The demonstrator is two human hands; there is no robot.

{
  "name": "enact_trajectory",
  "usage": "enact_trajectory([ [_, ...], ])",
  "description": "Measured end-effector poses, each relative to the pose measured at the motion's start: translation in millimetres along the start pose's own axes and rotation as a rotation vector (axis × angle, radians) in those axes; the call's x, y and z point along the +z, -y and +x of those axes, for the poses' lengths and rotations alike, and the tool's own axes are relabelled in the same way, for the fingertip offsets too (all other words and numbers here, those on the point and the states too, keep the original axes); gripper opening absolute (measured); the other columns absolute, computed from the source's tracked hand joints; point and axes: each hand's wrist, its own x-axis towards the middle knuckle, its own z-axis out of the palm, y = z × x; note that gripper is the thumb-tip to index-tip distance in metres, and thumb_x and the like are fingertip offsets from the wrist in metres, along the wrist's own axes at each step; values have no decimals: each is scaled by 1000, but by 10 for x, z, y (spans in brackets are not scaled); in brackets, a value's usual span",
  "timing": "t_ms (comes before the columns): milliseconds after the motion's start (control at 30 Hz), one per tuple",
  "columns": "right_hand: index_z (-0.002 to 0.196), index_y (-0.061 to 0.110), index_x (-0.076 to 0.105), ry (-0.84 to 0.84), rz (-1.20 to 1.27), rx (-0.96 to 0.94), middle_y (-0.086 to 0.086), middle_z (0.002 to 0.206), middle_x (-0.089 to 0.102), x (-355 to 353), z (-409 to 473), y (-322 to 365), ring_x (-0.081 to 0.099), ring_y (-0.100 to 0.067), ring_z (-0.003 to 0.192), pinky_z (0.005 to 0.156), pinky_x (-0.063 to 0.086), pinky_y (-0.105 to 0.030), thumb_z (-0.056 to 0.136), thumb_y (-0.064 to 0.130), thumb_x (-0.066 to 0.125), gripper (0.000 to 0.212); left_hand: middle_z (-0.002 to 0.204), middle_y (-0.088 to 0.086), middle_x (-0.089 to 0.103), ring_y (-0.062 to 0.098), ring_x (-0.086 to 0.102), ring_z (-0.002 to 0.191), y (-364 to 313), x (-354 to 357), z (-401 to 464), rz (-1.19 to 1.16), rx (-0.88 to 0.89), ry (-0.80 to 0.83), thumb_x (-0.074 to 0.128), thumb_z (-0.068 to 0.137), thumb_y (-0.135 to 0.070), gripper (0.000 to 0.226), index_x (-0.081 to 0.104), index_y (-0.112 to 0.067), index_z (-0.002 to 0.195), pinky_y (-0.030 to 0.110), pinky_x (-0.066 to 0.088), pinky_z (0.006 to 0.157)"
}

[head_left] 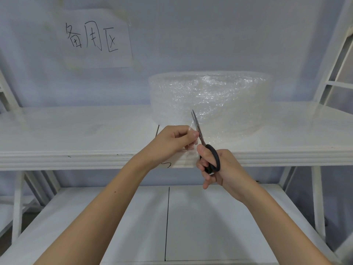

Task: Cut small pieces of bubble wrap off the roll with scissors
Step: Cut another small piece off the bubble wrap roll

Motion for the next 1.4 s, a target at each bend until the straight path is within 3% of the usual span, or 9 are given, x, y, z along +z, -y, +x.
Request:
enact_trajectory([
  [133, 55, 11, 46, 0, 20, 0, -6, 60, 45, 7, 1, -11, 38, -18, 45, 46, 49, -28, 61, 58, 68, 53, 67, -3, 61, 6, 54, 64, -19, 4, 7, -7, -43, -64, 51, 100, -36, 38, 64, -13, 73, 16, 44, 67],
  [267, 55, 11, 46, -3, 25, -6, -5, 60, 46, 9, -17, -38, 38, -17, 45, 46, 49, -29, 65, 54, 67, 49, 68, -5, 63, 9, 56, 66, -16, 6, 50, -42, -110, -137, 45, 100, -48, 41, 67, -18, 82, 24, 44, 68],
  [533, 59, 11, 47, -3, 12, 13, -3, 60, 48, -23, -47, -96, 39, -17, 44, 46, 50, -30, 69, 52, 66, 47, 67, -8, 60, 6, 55, 63, 29, 42, 61, 1, -57, -157, 52, 101, -23, 24, 66, -18, 82, 16, 44, 62],
  [933, 59, 8, 48, 32, -17, 29, -7, 64, 46, -34, -9, 24, 40, -18, 46, 48, 51, -30, 71, 57, 64, 52, 63, -9, 56, 3, 53, 59, 6, 42, 33, -10, -8, -129, 53, 101, -19, 32, 60, -21, 70, 11, 42, 61],
  [1133, 58, 9, 47, 3, -39, 16, -8, 63, 45, -35, -4, 33, 40, -17, 44, 47, 50, -29, 69, 57, 66, 52, 67, -3, 56, 6, 52, 61, 21, 29, 33, -11, -14, -119, 54, 100, -19, 26, 63, -13, 77, 13, 43, 63],
  [1400, 58, 9, 50, 0, -20, 10, -4, 58, 48, -27, 12, 92, 41, -16, 43, 43, 48, -27, 68, 57, 66, 52, 72, 0, 58, 5, 53, 63, 21, 31, 24, -31, -27, -85, 56, 100, -19, 26, 65, -18, 75, 12, 44, 64],
])
